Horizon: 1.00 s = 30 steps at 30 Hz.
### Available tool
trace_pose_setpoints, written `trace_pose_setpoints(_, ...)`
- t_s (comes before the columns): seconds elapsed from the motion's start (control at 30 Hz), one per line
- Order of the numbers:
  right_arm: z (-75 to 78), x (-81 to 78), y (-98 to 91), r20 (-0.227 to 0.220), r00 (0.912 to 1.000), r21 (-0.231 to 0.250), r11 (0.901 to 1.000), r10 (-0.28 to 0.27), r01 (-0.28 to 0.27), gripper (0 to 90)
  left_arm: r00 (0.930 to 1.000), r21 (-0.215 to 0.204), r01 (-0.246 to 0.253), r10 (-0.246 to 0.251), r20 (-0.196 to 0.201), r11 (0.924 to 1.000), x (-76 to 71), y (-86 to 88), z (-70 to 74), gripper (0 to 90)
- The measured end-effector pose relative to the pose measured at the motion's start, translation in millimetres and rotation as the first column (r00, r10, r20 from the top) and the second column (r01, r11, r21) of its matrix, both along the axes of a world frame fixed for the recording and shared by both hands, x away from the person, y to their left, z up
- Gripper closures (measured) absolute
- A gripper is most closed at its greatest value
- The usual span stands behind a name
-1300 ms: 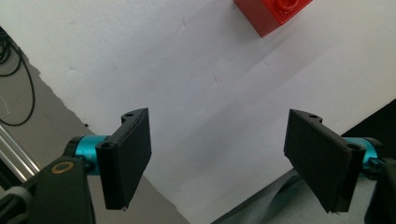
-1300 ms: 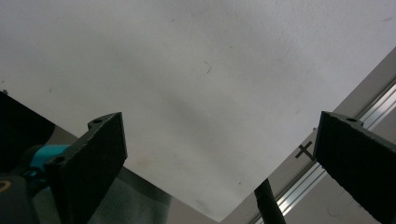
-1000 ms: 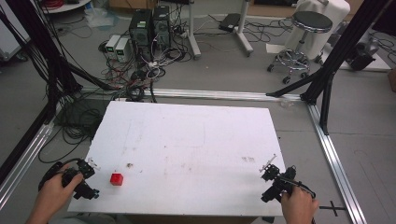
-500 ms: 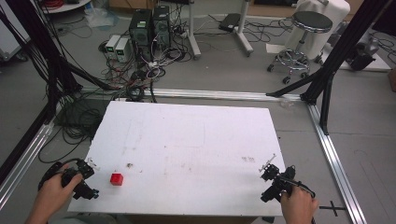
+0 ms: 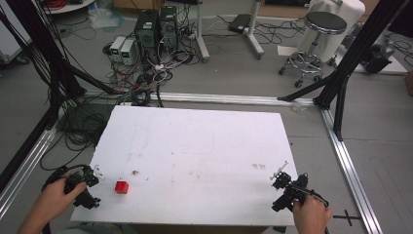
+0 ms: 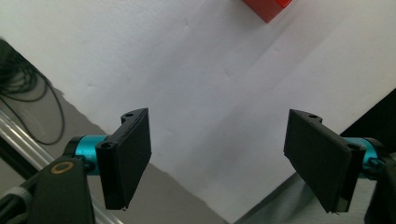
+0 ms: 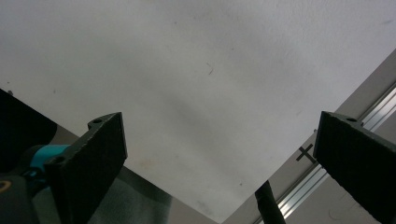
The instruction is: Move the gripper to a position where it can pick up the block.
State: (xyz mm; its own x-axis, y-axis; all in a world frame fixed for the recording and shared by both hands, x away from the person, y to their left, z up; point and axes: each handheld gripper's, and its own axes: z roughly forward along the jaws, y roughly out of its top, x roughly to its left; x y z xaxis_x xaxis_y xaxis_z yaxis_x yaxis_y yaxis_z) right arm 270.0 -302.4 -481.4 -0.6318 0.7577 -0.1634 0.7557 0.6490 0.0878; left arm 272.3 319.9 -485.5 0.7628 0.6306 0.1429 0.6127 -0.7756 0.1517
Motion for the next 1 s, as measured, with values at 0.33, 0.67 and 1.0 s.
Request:
trace_pose_setpoints(0.33, -2.5, 0.8, 0.8, -0.008, 0.9999, 0.001, 1.0, 0.008, -0.008, 1.9, 0.9886, 0.071, 0.15, -0.151, 0.002, 0.9861, 14.0, -5.3, 0.8, 23.5)
trace_pose_setpoints(0.67, -3.4, 1.3, 1.4, -0.011, 0.9999, 0.004, 0.9999, 0.012, -0.012, 1.9, 0.9584, 0.076, 0.285, -0.285, -0.012, 0.9554, 28.1, -11.6, 4.3, 23.5)
trace_pose_setpoints(1.0, -3.1, 1.3, 1.9, -0.011, 0.9999, 0.005, 0.9999, 0.013, -0.013, 1.9, 0.9064, 0.016, 0.42, -0.419, -0.052, 0.9072, 36.1, -19.8, 9.9, 23.5)
